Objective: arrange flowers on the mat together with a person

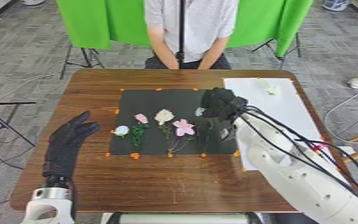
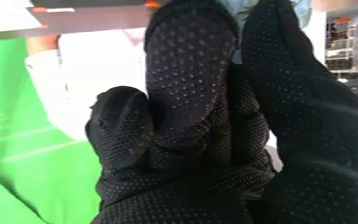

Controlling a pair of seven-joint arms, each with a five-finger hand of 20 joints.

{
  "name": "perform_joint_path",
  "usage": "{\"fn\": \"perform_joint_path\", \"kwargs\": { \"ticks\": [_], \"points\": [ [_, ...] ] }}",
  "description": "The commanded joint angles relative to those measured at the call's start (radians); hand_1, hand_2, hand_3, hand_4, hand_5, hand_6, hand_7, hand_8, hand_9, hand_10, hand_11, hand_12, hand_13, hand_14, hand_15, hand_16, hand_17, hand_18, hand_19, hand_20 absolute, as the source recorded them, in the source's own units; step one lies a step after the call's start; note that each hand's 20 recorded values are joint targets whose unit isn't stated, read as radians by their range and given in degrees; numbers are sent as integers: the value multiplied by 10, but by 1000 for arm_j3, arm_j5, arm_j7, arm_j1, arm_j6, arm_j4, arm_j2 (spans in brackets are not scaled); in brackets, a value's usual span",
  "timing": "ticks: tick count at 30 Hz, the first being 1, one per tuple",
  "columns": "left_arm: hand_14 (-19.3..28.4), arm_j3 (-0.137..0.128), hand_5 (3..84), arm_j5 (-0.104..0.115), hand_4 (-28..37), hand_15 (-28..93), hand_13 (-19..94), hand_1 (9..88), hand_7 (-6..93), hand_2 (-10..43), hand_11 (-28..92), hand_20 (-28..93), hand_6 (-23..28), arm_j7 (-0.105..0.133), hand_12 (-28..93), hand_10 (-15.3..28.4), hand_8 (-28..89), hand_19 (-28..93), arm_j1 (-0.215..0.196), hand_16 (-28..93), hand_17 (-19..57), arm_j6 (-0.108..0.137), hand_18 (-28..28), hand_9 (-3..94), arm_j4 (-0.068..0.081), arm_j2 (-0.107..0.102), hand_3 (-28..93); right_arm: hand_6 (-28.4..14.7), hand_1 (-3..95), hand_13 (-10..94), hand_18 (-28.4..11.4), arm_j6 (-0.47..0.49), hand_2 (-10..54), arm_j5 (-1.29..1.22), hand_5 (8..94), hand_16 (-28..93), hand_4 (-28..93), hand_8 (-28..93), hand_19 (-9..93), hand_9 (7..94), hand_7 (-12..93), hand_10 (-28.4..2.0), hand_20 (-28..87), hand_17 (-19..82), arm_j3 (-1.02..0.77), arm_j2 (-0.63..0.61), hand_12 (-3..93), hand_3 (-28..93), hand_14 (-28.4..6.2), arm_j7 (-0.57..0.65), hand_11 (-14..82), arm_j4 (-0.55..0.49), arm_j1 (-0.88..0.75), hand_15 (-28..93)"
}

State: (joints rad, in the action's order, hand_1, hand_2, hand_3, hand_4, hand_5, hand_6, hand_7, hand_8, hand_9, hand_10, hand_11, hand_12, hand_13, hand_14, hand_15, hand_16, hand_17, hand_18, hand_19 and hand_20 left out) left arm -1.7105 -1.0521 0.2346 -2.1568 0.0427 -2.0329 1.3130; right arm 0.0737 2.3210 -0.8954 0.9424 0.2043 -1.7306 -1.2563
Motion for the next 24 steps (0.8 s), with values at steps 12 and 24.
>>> {"fn": "perform_joint_path", "kwargs": {
  "ticks": [12,24],
  "points": [
    [186,-4,482,0,-222,239,386,212,129,-18,210,192,29,-18,168,148,-49,90,-5,36,68,-16,138,500,5,-1,680,25,540,937,-99,87,-95,37,734,232,-187,43,932,793,196,-105,257,630,-7,0,164,538,-6,-9,136,15,-12,450],
    [185,-4,482,0,-222,237,387,212,129,-19,209,192,29,-13,167,148,-49,91,-6,37,67,-13,138,500,5,4,679,30,444,937,-98,141,-95,54,677,251,-233,-88,931,739,188,-109,258,620,-25,-1,156,686,-6,-26,130,4,-4,428]
  ]
}}
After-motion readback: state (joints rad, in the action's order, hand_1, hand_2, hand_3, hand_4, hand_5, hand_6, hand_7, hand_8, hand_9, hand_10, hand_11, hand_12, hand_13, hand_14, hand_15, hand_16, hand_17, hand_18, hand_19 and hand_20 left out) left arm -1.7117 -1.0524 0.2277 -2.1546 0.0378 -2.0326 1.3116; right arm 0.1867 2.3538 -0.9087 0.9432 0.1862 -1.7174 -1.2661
